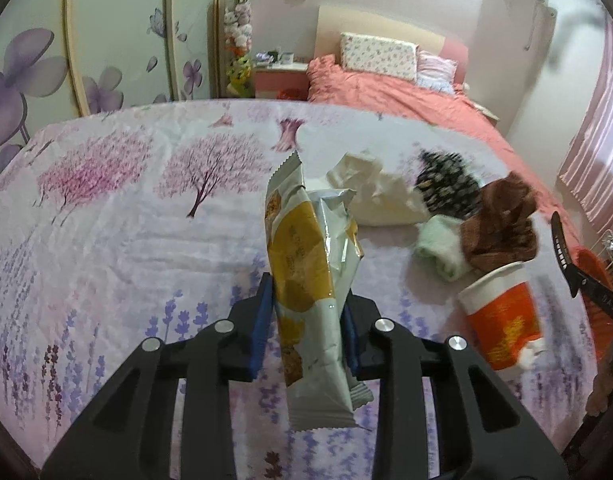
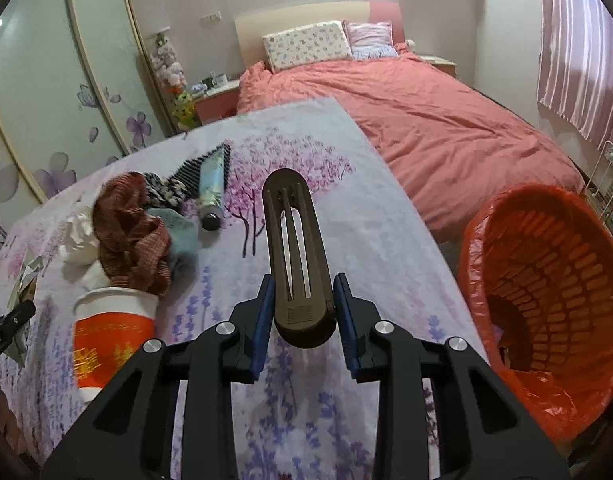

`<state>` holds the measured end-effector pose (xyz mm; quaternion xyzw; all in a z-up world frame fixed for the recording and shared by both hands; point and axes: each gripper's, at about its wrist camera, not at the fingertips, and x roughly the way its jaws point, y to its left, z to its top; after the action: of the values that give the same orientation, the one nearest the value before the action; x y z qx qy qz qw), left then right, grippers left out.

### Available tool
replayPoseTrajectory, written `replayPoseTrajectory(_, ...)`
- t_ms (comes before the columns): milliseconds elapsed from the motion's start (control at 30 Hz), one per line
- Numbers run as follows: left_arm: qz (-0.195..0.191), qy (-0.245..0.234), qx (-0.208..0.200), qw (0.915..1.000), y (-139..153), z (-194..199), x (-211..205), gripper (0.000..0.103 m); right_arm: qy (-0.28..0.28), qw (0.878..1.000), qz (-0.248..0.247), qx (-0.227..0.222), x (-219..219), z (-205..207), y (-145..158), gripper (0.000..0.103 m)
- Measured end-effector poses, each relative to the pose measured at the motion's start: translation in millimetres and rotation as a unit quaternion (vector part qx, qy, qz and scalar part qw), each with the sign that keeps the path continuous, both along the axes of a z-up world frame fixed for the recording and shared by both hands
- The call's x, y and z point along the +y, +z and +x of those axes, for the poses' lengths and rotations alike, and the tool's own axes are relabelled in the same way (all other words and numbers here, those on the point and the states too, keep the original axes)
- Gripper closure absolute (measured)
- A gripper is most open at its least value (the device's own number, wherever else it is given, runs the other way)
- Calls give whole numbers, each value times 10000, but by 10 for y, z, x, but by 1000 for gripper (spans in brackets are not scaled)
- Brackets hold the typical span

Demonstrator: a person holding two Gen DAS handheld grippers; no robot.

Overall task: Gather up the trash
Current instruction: 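Carry the wrapper and comb over the orange basket and release both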

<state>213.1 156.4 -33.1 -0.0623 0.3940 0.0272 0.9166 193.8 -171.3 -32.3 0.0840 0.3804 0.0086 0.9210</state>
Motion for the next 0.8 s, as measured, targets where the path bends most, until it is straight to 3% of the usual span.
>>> replayPoseTrajectory(400,-26,-484,-559,9973,506,-241,-420,72,-53,9986,132,-515,-125,-320,308,72)
replayPoseTrajectory(800,-169,-1341,-918,9866,805,-333,-1235,72,-502,9940,83,-973,-504,-681,478,72)
